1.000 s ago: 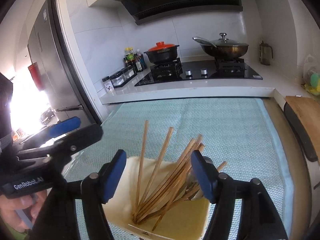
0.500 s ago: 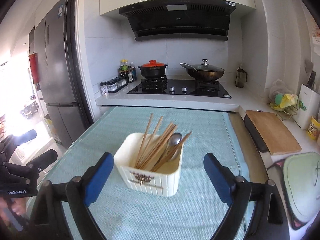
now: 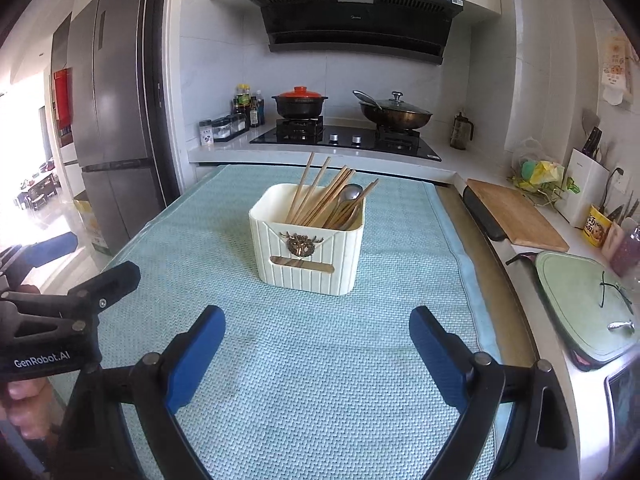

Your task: Organize utensils

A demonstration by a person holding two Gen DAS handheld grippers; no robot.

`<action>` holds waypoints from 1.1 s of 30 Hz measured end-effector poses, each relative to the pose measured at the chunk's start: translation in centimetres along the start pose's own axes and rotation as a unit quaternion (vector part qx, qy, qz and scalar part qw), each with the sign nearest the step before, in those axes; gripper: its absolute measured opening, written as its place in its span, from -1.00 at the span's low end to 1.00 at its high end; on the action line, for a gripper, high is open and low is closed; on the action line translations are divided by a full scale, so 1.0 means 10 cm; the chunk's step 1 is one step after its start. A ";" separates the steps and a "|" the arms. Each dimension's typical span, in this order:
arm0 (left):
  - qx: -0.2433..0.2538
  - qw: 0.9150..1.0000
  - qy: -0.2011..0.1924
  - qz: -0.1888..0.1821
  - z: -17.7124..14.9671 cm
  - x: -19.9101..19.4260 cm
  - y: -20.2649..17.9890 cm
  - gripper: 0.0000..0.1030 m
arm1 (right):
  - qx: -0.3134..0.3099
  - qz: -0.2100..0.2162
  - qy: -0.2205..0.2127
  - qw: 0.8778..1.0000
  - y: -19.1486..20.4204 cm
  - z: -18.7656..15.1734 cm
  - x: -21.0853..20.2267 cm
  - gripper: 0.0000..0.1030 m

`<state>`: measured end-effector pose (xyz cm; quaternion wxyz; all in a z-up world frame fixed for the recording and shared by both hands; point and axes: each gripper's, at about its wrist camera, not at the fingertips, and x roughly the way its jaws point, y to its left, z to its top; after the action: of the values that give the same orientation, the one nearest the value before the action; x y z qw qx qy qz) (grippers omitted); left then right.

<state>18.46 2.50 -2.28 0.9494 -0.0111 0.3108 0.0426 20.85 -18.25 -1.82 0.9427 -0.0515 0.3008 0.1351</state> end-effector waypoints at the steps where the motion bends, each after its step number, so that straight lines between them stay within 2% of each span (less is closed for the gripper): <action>1: -0.003 1.000 0.001 0.001 0.01 0.00 0.02 0.99 | 0.003 0.000 -0.001 1.000 -0.01 0.01 -0.02 0.84; 11: -0.005 1.000 -0.006 0.019 0.03 -0.08 0.04 0.99 | 0.001 -0.003 -0.013 1.000 0.06 0.07 -0.13 0.84; 33: 0.001 1.000 -0.002 0.013 0.03 -0.13 0.02 0.99 | -0.001 0.002 -0.020 1.000 0.09 0.03 -0.25 0.84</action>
<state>17.55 2.65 -1.24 0.9493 -0.0059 0.3096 0.0541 18.75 -17.86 -0.11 0.9481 -0.0496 0.2821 0.1381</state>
